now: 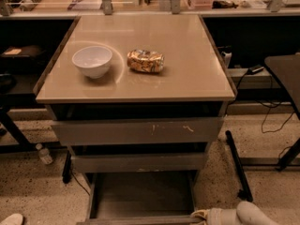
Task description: Open bottom drawer
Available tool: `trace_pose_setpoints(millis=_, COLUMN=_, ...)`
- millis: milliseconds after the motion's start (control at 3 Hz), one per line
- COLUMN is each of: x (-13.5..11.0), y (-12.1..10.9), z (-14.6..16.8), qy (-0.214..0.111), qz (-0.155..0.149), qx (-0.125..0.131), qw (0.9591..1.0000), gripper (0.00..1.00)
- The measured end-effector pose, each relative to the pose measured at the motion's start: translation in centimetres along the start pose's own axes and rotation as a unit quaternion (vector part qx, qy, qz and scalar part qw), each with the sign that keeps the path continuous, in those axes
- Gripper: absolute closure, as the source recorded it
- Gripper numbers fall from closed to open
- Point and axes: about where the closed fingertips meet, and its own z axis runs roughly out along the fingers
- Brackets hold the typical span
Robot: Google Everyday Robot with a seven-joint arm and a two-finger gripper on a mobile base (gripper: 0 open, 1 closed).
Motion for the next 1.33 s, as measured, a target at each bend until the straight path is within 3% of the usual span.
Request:
trace_pose_setpoints(millis=333, x=-0.36, y=0.0, z=-0.29, qy=0.0, qz=0.0, qx=0.0, qw=1.0, gripper=1.0)
trace_pose_setpoints(millis=667, x=-0.36, y=0.0, z=-0.29, qy=0.0, qz=0.0, qx=0.0, qw=1.0, gripper=0.82)
trace_pose_setpoints(millis=1333, x=-0.36, y=0.0, z=-0.28, qy=0.0, qz=0.0, qx=0.0, qw=1.0, gripper=0.34)
